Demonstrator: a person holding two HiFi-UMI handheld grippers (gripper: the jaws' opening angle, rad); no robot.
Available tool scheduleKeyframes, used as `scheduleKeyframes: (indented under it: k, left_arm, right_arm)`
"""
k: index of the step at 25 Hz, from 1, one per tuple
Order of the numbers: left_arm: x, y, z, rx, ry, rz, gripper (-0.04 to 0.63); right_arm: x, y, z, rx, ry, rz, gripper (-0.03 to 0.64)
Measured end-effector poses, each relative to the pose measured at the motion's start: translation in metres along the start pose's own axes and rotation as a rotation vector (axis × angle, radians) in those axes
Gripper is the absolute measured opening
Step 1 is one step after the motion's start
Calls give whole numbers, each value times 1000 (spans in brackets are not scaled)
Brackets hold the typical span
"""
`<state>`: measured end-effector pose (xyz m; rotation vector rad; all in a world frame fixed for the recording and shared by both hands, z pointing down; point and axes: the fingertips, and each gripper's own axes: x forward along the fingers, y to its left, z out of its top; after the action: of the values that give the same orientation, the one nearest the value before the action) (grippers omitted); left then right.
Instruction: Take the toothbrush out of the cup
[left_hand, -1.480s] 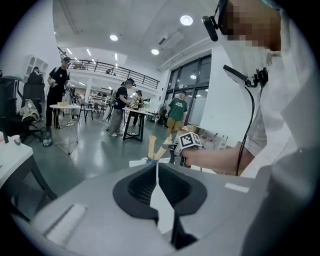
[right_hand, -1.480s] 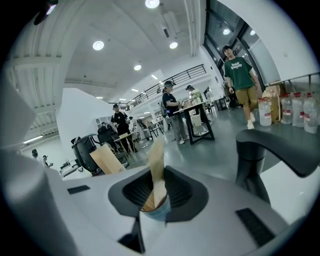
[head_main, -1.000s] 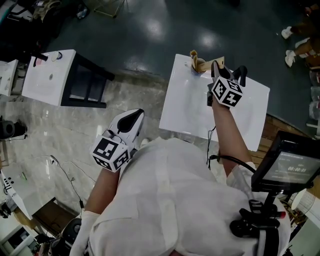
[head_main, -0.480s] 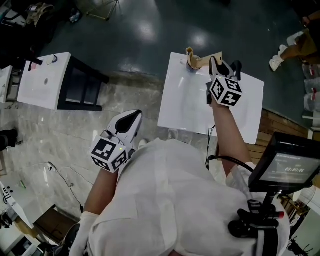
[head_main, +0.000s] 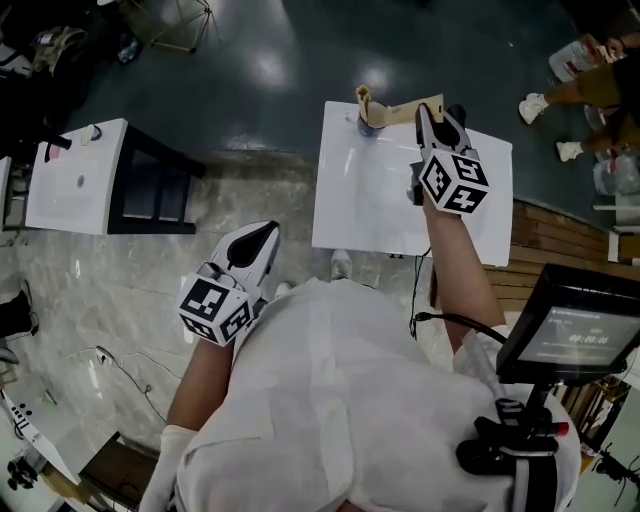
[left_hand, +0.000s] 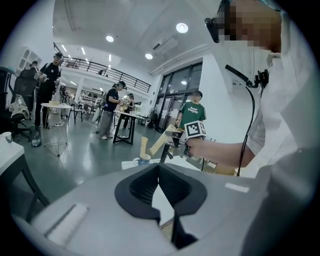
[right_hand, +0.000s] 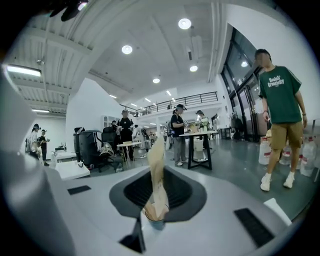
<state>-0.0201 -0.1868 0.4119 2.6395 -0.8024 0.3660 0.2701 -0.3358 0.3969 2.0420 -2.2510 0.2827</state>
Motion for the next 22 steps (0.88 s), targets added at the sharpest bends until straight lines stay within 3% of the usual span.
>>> scheduleKeyframes:
  k: [8,22]
  left_arm:
    - [-31,-2,1,11,-25,-47,8]
    - [-56,-7,-12,45,-22,-123,8]
  right_arm:
    - [-44,29,9,-31,-4,-24,44]
    - [-98,68,-18,-36,59,-28,43]
